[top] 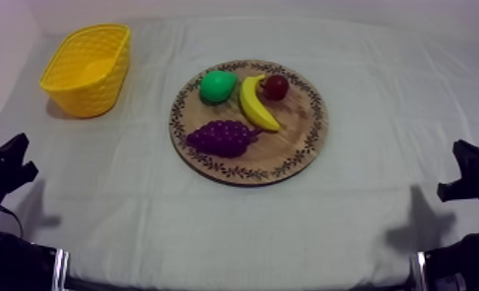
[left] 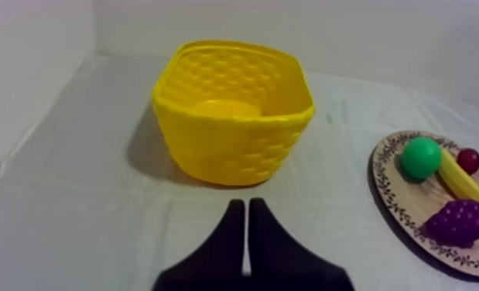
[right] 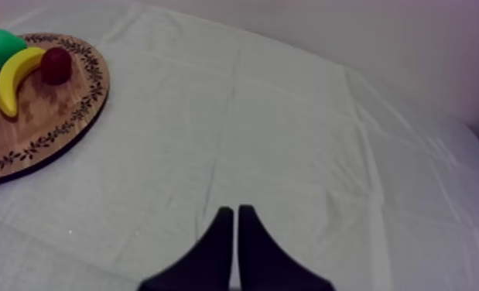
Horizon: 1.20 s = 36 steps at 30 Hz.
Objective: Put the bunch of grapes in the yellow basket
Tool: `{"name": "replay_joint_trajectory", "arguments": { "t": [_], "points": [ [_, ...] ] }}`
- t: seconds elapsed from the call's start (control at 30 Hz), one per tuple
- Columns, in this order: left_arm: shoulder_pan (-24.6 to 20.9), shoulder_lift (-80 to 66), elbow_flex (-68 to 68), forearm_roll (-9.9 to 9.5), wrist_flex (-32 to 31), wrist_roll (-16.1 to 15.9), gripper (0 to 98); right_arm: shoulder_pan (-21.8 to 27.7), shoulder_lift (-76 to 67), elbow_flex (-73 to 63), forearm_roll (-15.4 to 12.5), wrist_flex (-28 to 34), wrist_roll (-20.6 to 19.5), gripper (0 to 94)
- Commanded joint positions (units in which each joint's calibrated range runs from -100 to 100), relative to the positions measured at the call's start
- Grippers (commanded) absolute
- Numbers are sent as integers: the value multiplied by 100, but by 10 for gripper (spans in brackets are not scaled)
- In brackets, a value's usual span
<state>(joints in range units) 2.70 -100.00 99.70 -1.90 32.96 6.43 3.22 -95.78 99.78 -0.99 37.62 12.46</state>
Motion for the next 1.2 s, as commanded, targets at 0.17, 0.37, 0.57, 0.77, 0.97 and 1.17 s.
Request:
{"name": "replay_joint_trajectory", "arguments": {
  "t": [0.17, 0.37, 0.57, 0.77, 0.97, 1.17],
  "points": [
    [-6, 51, -49, -7, -12, -81, 0, -1, 2, -1, -1, -4, -3, 3],
    [42, 611, -596, -16, -224, -72, 0, -1, 2, -1, -1, -4, -3, 3],
    [195, 1516, -1535, -17, -383, -66, 0, -1, 2, -1, -1, -4, -3, 3],
    [487, 2661, -2645, -17, -450, -130, 0, -1, 2, -1, -1, -4, -3, 3],
    [815, 3766, -3807, -1, -247, -347, 0, -1, 2, -1, -1, -4, -3, 3],
    [1203, 4695, -4771, -13, 101, -523, 0, -1, 2, -1, -1, -4, -3, 3]
  ]
}}
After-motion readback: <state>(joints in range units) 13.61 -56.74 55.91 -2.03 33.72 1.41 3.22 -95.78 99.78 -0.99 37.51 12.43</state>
